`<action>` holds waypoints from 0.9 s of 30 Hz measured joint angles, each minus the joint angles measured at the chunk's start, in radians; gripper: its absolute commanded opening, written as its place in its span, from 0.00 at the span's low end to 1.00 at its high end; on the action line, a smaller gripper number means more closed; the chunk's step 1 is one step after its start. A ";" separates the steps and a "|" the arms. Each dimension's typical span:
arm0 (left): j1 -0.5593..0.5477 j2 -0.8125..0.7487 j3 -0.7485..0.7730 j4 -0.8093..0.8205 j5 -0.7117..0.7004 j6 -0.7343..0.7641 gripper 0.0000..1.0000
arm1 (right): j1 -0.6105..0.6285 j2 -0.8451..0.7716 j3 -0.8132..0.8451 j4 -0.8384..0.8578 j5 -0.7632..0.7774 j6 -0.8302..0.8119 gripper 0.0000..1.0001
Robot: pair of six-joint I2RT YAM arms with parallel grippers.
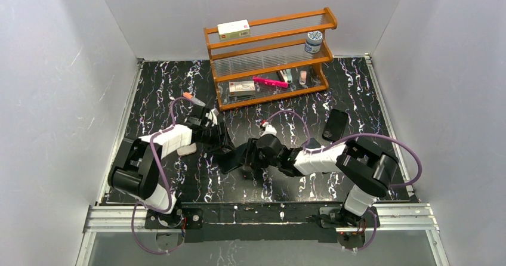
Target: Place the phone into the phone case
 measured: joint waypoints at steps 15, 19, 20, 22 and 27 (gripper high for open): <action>-0.055 -0.116 -0.171 0.052 0.060 -0.164 0.36 | -0.079 -0.003 -0.082 0.148 -0.140 0.116 0.71; -0.053 -0.128 -0.209 0.108 0.072 -0.204 0.31 | -0.084 -0.003 -0.100 0.180 -0.170 0.172 0.73; -0.054 -0.131 -0.217 0.119 0.076 -0.211 0.30 | -0.085 -0.003 -0.103 0.186 -0.176 0.184 0.73; -0.053 -0.135 -0.228 0.134 0.078 -0.220 0.29 | -0.087 -0.003 -0.111 0.201 -0.185 0.201 0.73; -0.051 -0.137 -0.239 0.146 0.077 -0.232 0.26 | -0.099 -0.002 -0.119 0.215 -0.221 0.228 0.73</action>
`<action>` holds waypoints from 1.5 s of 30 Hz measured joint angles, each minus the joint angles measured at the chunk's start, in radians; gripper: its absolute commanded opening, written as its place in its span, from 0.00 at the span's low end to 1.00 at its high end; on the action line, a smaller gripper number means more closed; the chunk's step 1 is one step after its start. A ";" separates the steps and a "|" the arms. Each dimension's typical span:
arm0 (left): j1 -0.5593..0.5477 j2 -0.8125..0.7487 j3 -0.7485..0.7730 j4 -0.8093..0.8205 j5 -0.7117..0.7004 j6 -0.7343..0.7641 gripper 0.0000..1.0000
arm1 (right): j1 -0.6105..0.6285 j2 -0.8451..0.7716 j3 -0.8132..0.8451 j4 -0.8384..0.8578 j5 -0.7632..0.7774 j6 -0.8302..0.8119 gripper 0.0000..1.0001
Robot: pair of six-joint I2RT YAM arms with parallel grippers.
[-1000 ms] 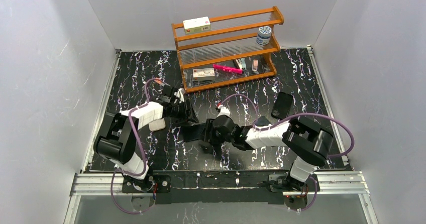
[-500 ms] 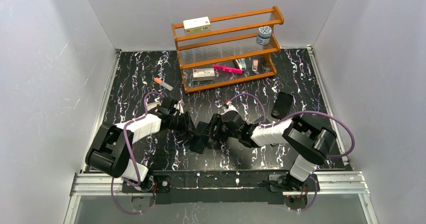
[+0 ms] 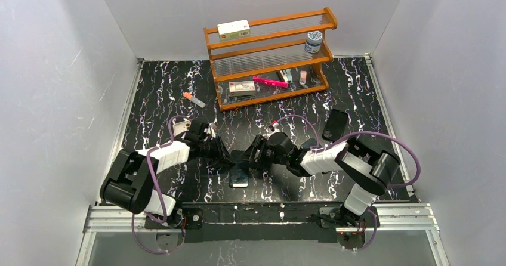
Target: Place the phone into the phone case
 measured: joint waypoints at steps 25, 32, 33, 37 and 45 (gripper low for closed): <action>-0.003 -0.016 -0.056 0.082 0.043 -0.094 0.30 | -0.043 0.071 -0.142 0.431 -0.108 0.093 0.65; -0.005 -0.013 -0.061 0.086 0.063 -0.099 0.30 | -0.049 0.094 -0.141 0.467 -0.124 0.115 0.58; -0.005 -0.011 -0.061 0.086 0.066 -0.099 0.30 | -0.049 0.094 -0.141 0.456 -0.126 0.116 0.54; -0.007 -0.011 -0.061 0.084 0.067 -0.098 0.30 | -0.049 0.094 -0.140 0.395 -0.125 0.118 0.34; -0.008 -0.026 -0.060 0.056 0.057 -0.092 0.43 | -0.049 0.085 -0.135 0.326 -0.126 0.117 0.01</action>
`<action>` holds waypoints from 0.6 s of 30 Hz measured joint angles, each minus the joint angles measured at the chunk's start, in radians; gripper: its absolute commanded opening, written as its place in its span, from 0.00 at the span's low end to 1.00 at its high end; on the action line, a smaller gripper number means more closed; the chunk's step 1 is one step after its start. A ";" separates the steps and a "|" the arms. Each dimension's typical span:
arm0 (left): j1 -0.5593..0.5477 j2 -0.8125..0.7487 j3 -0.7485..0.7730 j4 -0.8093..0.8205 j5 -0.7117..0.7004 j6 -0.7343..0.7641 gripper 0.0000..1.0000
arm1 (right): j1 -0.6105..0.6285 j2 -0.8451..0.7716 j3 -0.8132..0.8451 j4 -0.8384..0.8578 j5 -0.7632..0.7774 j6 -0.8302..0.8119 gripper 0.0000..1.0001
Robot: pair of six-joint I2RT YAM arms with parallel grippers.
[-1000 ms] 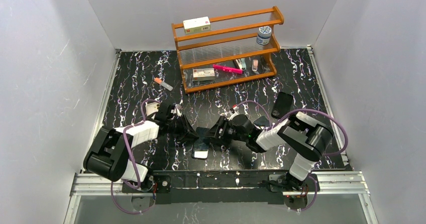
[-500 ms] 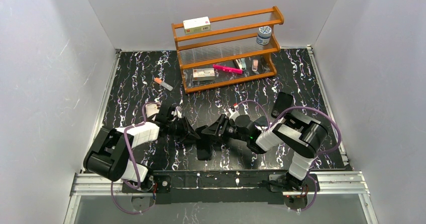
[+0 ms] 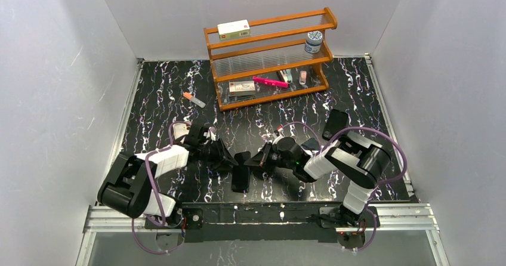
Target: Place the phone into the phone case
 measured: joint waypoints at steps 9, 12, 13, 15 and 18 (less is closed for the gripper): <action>0.003 -0.080 0.180 -0.255 -0.194 0.117 0.77 | -0.008 -0.103 -0.002 -0.124 0.005 -0.035 0.01; 0.021 -0.085 0.296 -0.371 -0.322 0.187 0.89 | -0.009 -0.179 -0.002 -0.194 0.011 -0.074 0.01; 0.031 -0.084 0.333 -0.404 -0.367 0.212 0.92 | -0.009 -0.209 -0.002 -0.219 0.014 -0.088 0.01; 0.057 -0.082 0.403 -0.460 -0.455 0.256 0.93 | -0.009 -0.269 -0.002 -0.269 0.021 -0.117 0.01; 0.111 -0.053 0.477 -0.521 -0.584 0.306 0.90 | -0.009 -0.364 -0.002 -0.347 0.032 -0.165 0.01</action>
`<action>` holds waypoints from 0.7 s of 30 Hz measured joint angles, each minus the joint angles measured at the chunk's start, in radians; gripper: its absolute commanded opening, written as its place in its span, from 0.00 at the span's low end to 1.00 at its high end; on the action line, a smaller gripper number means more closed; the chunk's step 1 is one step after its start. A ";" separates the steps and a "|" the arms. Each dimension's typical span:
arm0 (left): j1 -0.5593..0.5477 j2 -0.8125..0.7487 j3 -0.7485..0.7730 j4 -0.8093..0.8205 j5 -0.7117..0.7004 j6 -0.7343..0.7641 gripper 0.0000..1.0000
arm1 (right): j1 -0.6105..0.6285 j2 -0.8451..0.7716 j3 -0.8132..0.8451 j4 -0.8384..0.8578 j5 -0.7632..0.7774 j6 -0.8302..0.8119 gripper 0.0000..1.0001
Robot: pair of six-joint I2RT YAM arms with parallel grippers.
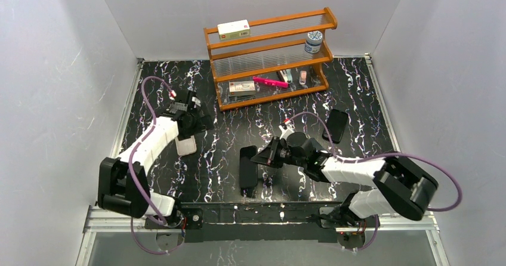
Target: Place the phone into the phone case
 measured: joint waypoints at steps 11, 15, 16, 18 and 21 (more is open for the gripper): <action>0.275 0.232 0.031 -0.055 -0.189 0.090 0.56 | 0.000 -0.229 0.025 -0.218 0.021 -0.132 0.01; 0.301 0.280 0.032 -0.046 -0.201 0.107 0.50 | 0.000 -0.265 0.028 -0.264 0.024 -0.158 0.01; 0.307 0.283 0.032 -0.040 -0.198 0.109 0.48 | 0.000 -0.274 0.028 -0.272 0.024 -0.161 0.01; 0.327 0.290 0.032 -0.024 -0.193 0.114 0.40 | 0.000 -0.286 0.028 -0.286 0.027 -0.167 0.01; 0.352 0.303 0.032 -0.007 -0.181 0.118 0.32 | 0.000 -0.298 0.028 -0.290 0.032 -0.174 0.01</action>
